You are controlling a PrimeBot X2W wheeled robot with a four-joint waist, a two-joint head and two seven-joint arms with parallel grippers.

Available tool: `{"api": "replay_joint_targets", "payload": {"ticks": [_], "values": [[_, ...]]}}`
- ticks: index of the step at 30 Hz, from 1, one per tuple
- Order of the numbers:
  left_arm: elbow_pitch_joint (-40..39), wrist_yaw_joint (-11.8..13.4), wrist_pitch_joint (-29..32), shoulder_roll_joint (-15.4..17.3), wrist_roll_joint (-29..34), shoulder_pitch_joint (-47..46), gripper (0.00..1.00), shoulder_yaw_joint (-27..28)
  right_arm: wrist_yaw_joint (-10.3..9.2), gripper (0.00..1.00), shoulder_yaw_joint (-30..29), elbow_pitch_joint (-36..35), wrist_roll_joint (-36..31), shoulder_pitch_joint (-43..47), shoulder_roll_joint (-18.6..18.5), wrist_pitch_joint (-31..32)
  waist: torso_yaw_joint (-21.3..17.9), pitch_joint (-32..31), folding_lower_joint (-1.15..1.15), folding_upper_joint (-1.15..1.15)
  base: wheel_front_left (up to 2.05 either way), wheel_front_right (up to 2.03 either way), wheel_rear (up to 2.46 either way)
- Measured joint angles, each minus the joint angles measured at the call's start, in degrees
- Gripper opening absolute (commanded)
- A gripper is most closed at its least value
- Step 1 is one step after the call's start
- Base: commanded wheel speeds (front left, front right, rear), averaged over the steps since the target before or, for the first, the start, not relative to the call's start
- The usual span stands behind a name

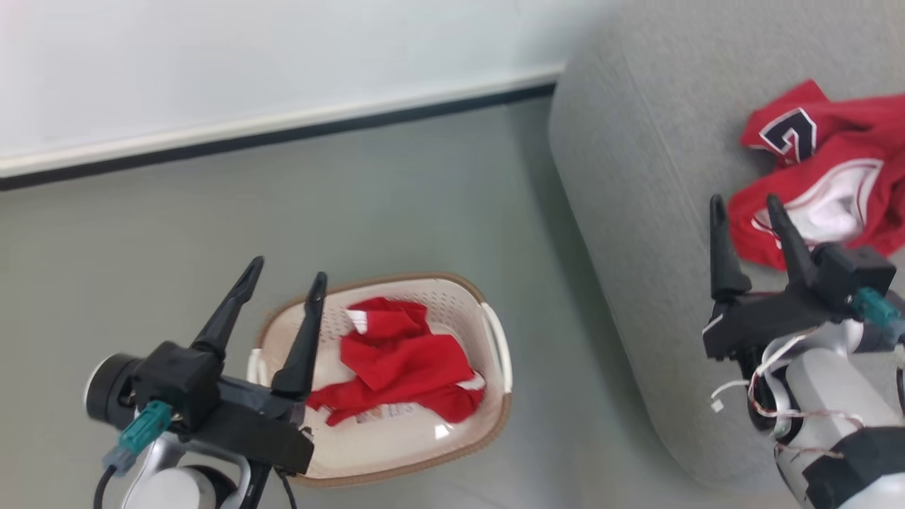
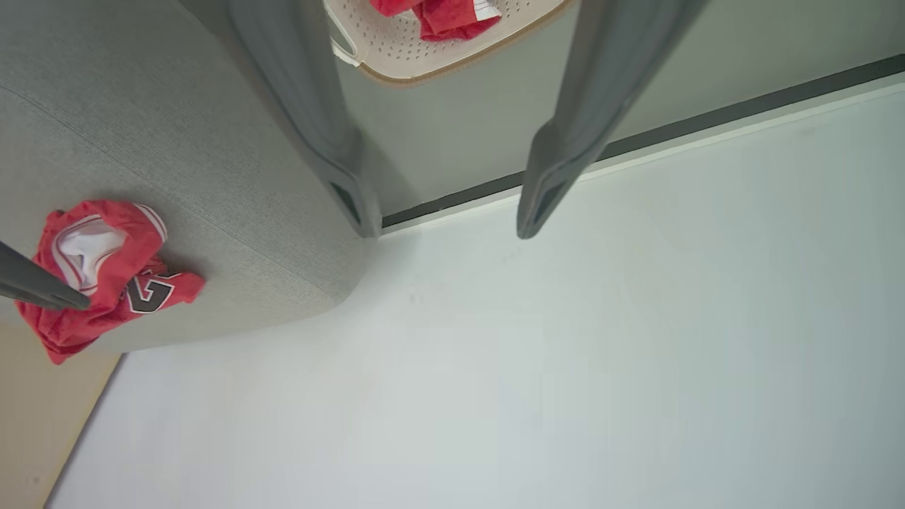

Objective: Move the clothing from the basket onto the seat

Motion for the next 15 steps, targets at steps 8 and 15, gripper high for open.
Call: {"api": "replay_joint_targets", "payload": {"ticks": [8, 15], "values": [[2.6, 1.5, -1.5, -1.1, -1.1, 3.0, 1.0, 3.0, -0.08, 1.0, 0.1, -3.8, -1.2, 4.5, 0.8, 0.0, 3.1, -4.2, 0.0, 0.0, 0.0, 0.0, 0.0], [3.5, 2.3, -2.1, -2.2, -1.4, 6.7, 1.0, 4.9, -0.26, 1.0, 0.2, -5.9, -2.2, 8.1, 0.9, 0.0, 5.2, -7.7, 0.0, 0.0, 0.0, 0.0, 0.0]]}}
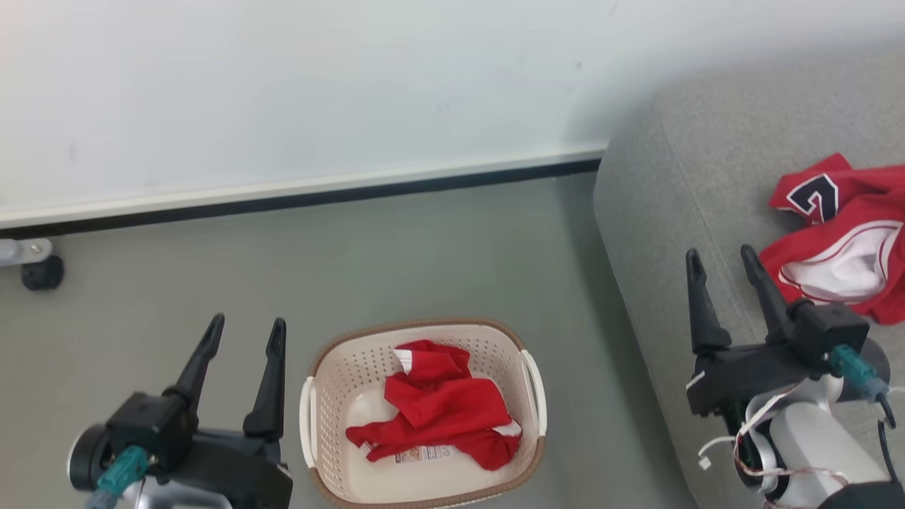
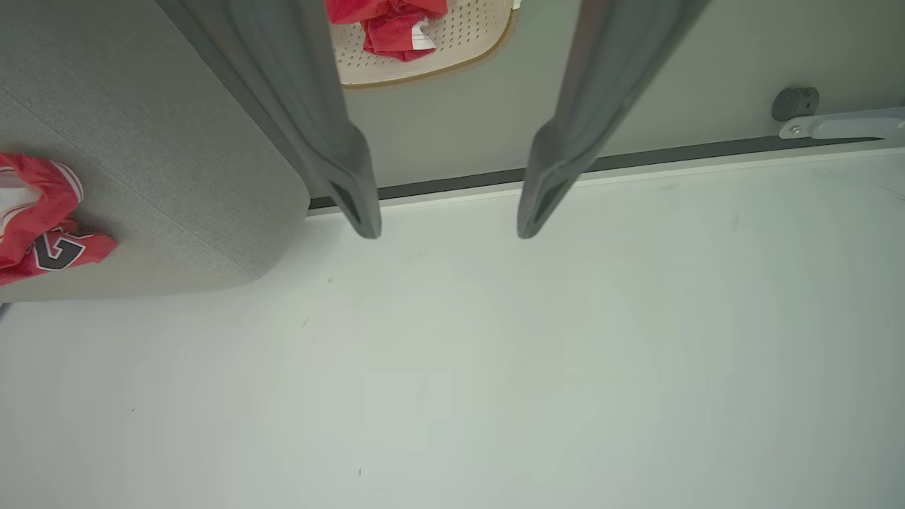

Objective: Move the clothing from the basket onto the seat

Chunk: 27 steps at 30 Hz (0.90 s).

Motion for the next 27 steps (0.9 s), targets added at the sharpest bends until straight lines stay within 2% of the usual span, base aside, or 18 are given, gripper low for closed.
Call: {"api": "replay_joint_targets", "payload": {"ticks": [13, 27], "values": [[0.3, 0.6, -0.9, -1.1, 0.1, 5.0, 1.0, 2.4, -0.31, 1.0, 1.0, -4.2, -1.6, 7.8, 0.8, 0.0, 2.2, -4.5, 0.0, 0.0, 0.0, 0.0, 0.0], [-0.2, 1.0, -1.0, -2.2, 0.5, 7.5, 1.0, 5.4, -0.47, 1.0, -1.1, -7.6, -2.5, 11.6, 0.9, 1.1, 2.4, -5.4, 0.01, 0.01, 0.0, 0.0, 0.0]]}}
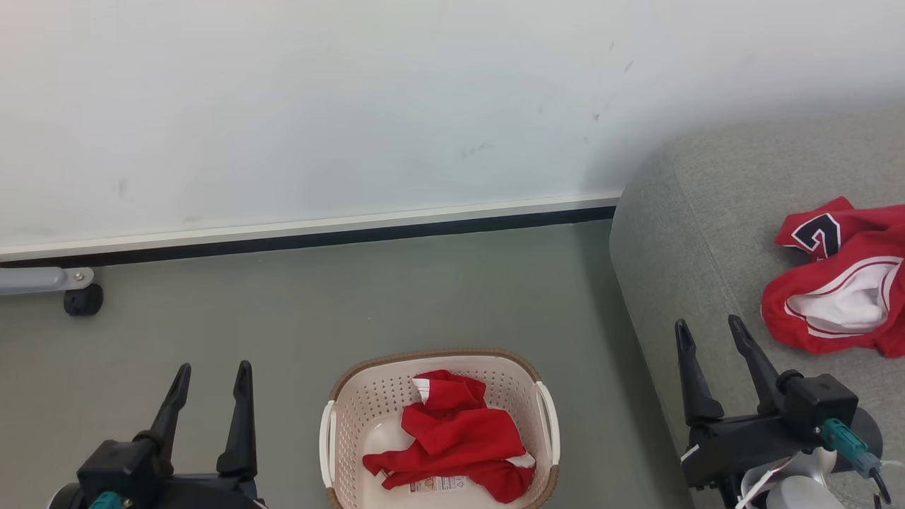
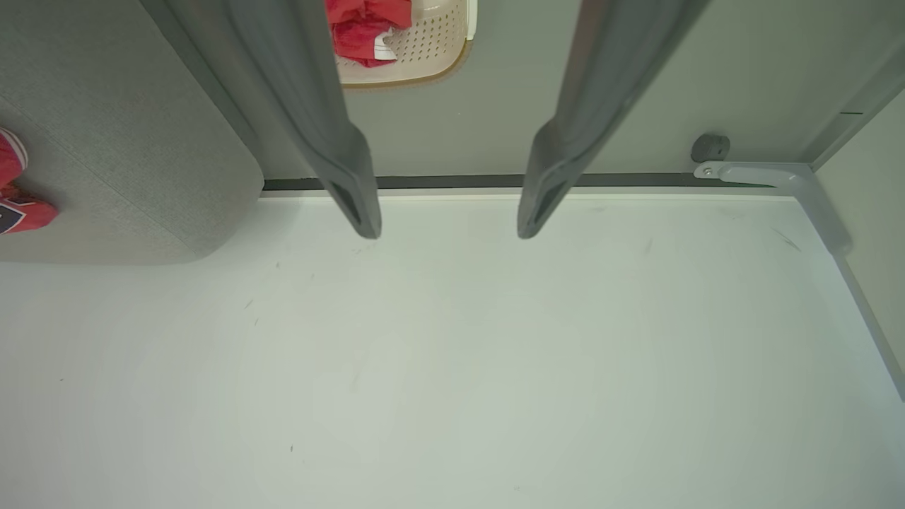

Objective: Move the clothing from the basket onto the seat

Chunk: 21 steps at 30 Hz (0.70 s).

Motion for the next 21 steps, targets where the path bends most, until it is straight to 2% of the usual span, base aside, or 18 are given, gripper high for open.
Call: {"api": "replay_joint_targets", "payload": {"ticks": [21], "values": [[-0.7, 0.0, 0.8, -1.4, 1.3, 0.1, 1.0, 1.2, -0.01, 1.0, -3.1, -3.6, -3.2, 1.3, 1.4, 2.7, 0.1, 1.2, 0.0, 0.0, 0.0, 0.0, 0.0]]}}
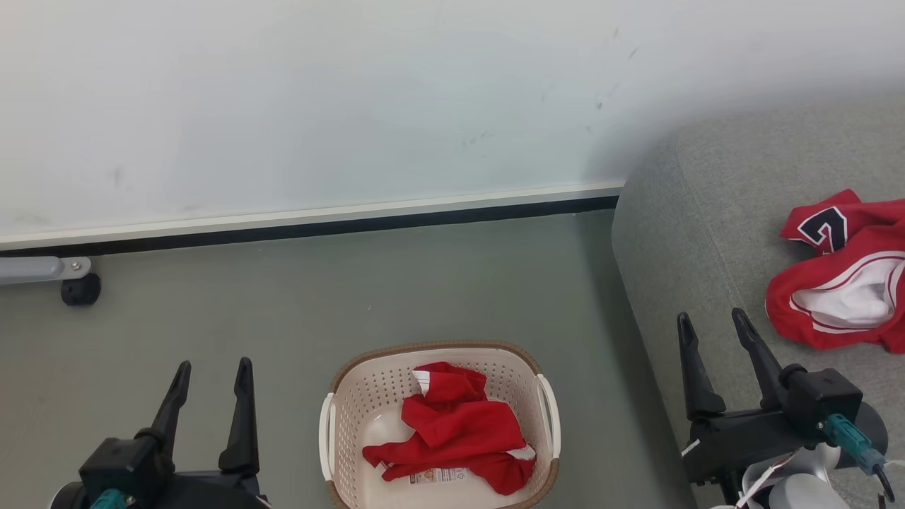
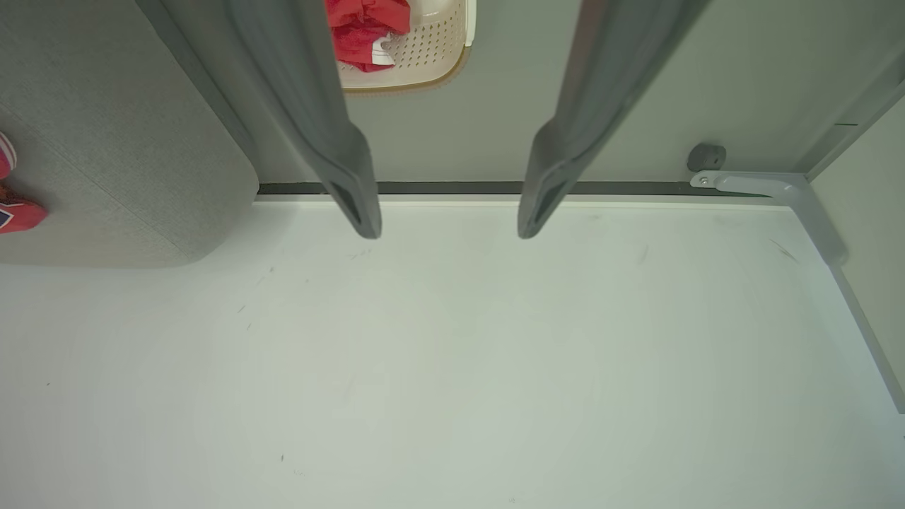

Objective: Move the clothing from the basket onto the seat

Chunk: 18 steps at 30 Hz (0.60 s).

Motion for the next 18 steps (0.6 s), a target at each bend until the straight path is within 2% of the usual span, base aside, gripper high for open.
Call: {"api": "replay_joint_targets", "payload": {"ticks": [13, 18], "values": [[-1.2, 0.0, 0.3, -0.7, 0.5, -0.1, 1.0, 0.6, 0.0, 1.0, -0.9, -2.4, -0.6, 0.7, 0.7, 1.8, 0.0, 0.5, -0.01, 0.0, 0.0, 0.0, 0.0], [-1.9, 0.0, -0.2, -1.3, 0.7, -0.7, 1.0, -0.8, 0.0, 1.0, -1.2, -4.2, -1.5, 0.7, 1.2, 2.4, -0.2, 2.0, 0.0, 0.0, 0.0, 0.0, 0.0]]}}
